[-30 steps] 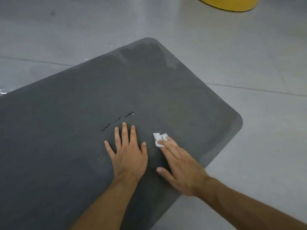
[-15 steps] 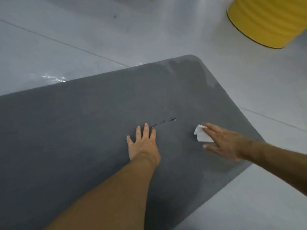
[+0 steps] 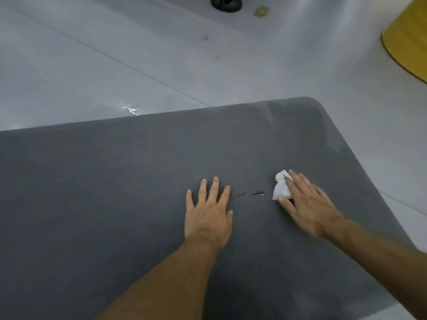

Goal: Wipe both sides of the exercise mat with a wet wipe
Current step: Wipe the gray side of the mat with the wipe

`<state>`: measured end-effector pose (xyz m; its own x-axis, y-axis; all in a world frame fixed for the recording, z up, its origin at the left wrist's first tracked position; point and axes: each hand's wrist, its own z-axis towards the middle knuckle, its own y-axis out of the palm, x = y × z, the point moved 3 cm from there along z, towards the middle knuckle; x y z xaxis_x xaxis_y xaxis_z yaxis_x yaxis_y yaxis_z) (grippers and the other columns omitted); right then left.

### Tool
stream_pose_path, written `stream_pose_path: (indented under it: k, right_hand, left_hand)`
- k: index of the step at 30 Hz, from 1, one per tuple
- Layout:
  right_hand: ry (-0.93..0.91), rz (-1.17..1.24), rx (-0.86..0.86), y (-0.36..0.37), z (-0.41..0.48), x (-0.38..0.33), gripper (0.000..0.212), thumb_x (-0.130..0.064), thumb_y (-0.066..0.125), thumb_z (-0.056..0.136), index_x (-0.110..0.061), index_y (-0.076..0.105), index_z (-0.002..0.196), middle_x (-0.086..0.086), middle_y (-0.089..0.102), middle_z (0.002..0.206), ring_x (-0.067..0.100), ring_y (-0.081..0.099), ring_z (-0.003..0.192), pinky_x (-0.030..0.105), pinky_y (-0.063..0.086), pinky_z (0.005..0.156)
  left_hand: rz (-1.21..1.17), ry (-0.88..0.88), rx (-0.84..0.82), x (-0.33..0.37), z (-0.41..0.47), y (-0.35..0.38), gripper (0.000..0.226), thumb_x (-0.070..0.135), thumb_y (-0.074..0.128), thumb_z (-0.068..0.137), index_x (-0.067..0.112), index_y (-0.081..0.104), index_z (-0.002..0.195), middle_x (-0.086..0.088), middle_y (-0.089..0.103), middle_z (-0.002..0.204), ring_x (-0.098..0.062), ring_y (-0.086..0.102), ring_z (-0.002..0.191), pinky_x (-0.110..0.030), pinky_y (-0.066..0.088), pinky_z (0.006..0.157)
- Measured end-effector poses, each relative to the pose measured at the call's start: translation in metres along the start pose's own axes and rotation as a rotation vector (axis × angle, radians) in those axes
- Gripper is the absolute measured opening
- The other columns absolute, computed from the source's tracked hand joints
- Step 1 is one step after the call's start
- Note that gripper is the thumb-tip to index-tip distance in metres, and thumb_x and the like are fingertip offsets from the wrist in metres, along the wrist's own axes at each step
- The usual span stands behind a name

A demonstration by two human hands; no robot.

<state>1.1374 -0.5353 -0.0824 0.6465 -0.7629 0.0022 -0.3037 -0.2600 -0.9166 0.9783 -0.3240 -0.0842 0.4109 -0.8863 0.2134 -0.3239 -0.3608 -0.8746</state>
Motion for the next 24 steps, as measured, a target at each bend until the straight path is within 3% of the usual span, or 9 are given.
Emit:
stream_pose_path:
  k: [3,7,11,15,19,21,24]
  right_hand:
    - [0.106,0.069,0.141,0.015,0.014,0.038,0.077,-0.062,0.016,0.103,-0.019,0.014,0.166,-0.005,0.006,0.175,0.018,0.006,0.161,0.04,0.014,0.128]
    - [0.209,0.142,0.262,0.011,0.05,0.091,0.076,-0.061,0.016,0.105,-0.013,0.023,0.164,0.005,0.021,0.172,0.026,0.019,0.158,0.047,0.022,0.126]
    - [0.249,0.253,0.329,-0.005,0.095,0.11,0.078,-0.057,0.015,0.104,-0.006,0.024,0.162,0.013,0.024,0.17,0.032,0.021,0.157,0.053,0.023,0.126]
    - [-0.051,0.259,0.327,-0.004,0.108,0.065,0.075,-0.051,0.021,0.102,-0.008,0.024,0.163,0.007,0.019,0.172,0.026,0.014,0.16,0.044,0.017,0.129]
    - [-0.43,-0.002,0.313,0.008,0.071,0.034,0.072,-0.052,0.025,0.108,-0.012,0.013,0.166,-0.002,0.004,0.175,0.012,-0.005,0.16,0.039,0.009,0.131]
    - [-0.37,0.008,0.347,0.01,0.08,0.058,0.073,-0.055,0.026,0.107,-0.014,0.015,0.166,-0.002,0.008,0.175,0.013,0.001,0.161,0.039,0.011,0.13]
    - [-0.024,0.154,0.385,0.008,0.102,0.107,0.079,-0.062,0.02,0.101,-0.014,0.025,0.164,0.003,0.02,0.173,0.02,0.013,0.16,0.042,0.013,0.128]
  left_hand:
    - [-0.012,-0.061,0.061,0.01,0.01,0.009,0.065,0.053,0.02,0.109,0.037,-0.011,0.163,0.005,-0.024,0.17,-0.026,-0.022,0.157,-0.057,-0.005,0.126]
    - [-0.025,-0.131,0.136,0.023,0.035,0.011,0.066,0.06,0.001,0.101,0.041,-0.013,0.162,0.006,-0.026,0.169,-0.024,-0.023,0.156,-0.058,-0.008,0.126]
    - [-0.023,-0.174,0.19,0.024,0.061,0.006,0.072,0.063,-0.01,0.092,0.044,-0.012,0.161,0.009,-0.024,0.17,-0.02,-0.023,0.156,-0.055,-0.008,0.126]
    - [-0.028,-0.22,0.221,0.026,0.085,0.005,0.062,0.062,0.005,0.101,0.048,-0.01,0.16,0.011,-0.023,0.17,-0.021,-0.022,0.157,-0.058,-0.009,0.125]
    - [-0.072,-0.223,0.242,0.028,0.087,0.012,0.071,0.067,-0.006,0.091,0.051,-0.009,0.16,0.013,-0.023,0.17,-0.018,-0.024,0.156,-0.058,-0.013,0.123]
    - [-0.066,-0.215,0.217,0.026,0.088,0.011,0.072,0.068,-0.009,0.089,0.051,-0.014,0.158,0.014,-0.028,0.168,-0.017,-0.028,0.155,-0.057,-0.014,0.123]
    - [-0.058,-0.211,0.186,0.025,0.088,0.007,0.065,0.067,-0.003,0.096,0.051,-0.018,0.158,0.013,-0.03,0.167,-0.018,-0.03,0.154,-0.057,-0.015,0.123]
